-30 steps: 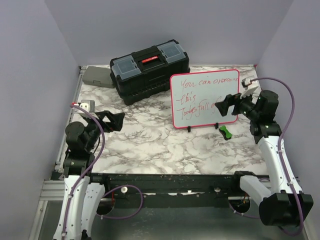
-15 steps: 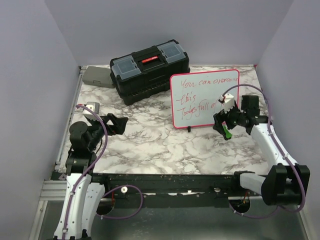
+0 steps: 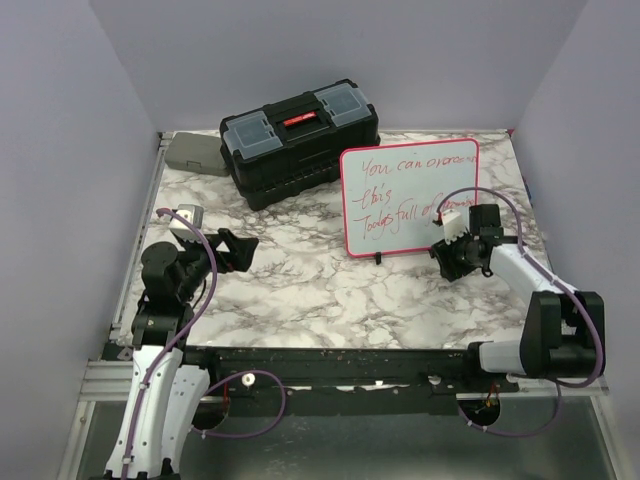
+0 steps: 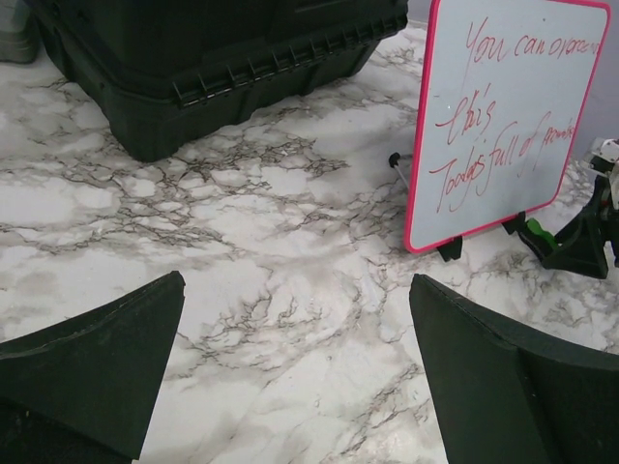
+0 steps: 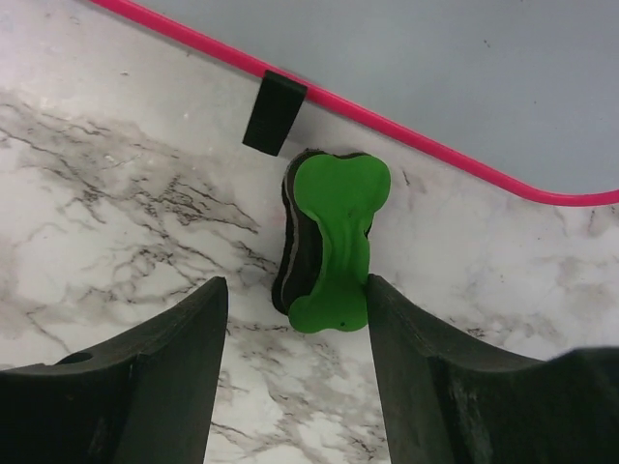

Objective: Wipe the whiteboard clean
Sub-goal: Pick up the whiteboard eraser from the center of the board.

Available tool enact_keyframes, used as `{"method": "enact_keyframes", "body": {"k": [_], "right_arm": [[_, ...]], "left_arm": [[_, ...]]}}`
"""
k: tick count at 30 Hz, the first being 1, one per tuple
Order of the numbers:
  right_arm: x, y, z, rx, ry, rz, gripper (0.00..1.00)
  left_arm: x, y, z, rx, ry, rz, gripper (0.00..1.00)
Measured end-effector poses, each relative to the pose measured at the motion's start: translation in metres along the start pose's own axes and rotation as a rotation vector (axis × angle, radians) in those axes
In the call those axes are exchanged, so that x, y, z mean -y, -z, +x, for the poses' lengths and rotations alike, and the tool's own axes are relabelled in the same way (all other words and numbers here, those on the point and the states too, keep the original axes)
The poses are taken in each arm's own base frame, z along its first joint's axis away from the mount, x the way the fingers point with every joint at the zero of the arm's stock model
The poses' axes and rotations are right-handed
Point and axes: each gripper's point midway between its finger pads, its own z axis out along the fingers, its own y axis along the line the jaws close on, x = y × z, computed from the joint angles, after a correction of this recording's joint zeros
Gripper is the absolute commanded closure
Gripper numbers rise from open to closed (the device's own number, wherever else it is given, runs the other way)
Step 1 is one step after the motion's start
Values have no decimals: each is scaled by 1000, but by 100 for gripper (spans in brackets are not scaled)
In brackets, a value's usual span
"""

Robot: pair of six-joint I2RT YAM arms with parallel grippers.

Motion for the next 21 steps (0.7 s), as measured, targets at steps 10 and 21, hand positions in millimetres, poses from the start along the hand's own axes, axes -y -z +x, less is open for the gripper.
{"method": "enact_keyframes", "body": {"k": [10,21], "right_arm": [[14,-12,-7,-7,-29,44,42],[20,-11,-22,35,-39,57,51]], "left_arm": [[-1,0,2,-9,2,-3,1],[-1,0,2,-9,2,-3,1]]}}
